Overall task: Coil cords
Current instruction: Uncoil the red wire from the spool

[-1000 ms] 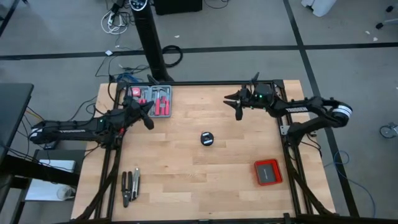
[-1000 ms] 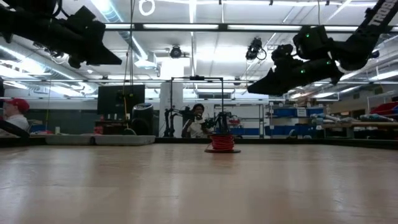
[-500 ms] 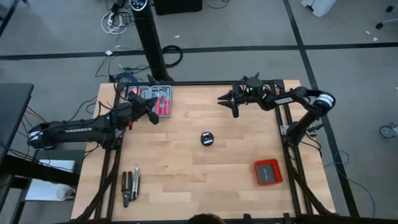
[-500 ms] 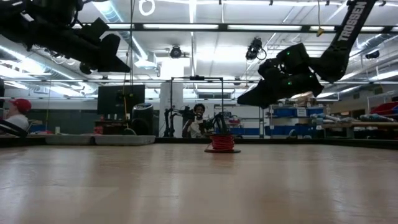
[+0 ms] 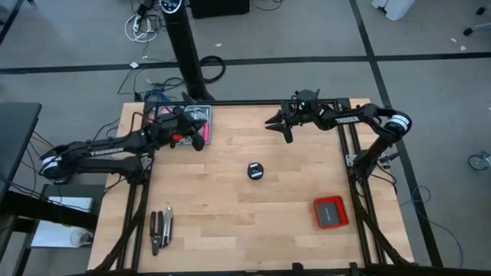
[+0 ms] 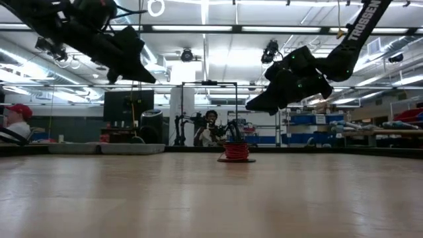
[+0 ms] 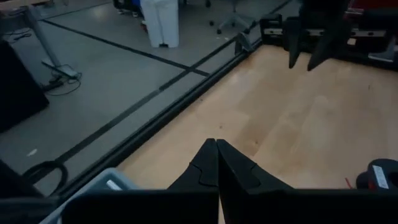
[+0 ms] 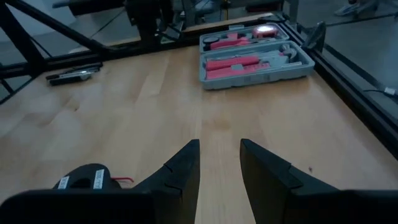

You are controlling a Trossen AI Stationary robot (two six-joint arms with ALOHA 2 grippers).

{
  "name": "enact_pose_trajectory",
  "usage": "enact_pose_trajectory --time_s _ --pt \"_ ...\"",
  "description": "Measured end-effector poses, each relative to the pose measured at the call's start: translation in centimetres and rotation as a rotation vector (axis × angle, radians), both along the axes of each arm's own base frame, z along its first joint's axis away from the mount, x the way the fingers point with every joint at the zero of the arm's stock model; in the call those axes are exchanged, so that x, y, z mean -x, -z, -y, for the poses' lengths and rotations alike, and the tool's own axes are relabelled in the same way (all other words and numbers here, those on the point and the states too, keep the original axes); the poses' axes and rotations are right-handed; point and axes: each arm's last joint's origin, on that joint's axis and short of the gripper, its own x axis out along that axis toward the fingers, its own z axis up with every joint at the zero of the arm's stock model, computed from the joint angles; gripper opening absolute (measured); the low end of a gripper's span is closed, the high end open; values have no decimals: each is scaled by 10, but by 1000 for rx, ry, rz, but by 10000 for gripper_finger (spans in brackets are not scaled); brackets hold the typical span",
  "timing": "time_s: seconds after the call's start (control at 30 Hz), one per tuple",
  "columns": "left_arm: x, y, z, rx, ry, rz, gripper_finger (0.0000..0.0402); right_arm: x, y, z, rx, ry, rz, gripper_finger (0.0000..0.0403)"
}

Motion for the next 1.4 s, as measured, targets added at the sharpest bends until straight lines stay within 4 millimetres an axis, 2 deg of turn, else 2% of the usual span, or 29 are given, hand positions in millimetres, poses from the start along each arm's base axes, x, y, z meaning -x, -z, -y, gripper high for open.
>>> enact_pose_trajectory --time_s 0.33,0.63,0.87,1.17,1.4 --pt "-16 14 -4 76 173 -43 0 -16 10 -29 8 -53 -109 114" --pt "-24 15 11 61 327 -60 0 -34 14 -62 125 -53 -182 114" --pt "-27 16 21 94 360 -49 0 -40 15 -79 145 -40 -219 114" --pt "-32 23 28 109 374 -89 0 -34 -4 -100 245 -13 -266 114" --pt "-34 24 35 -40 475 -163 0 -36 -6 -121 308 -27 -303 114"
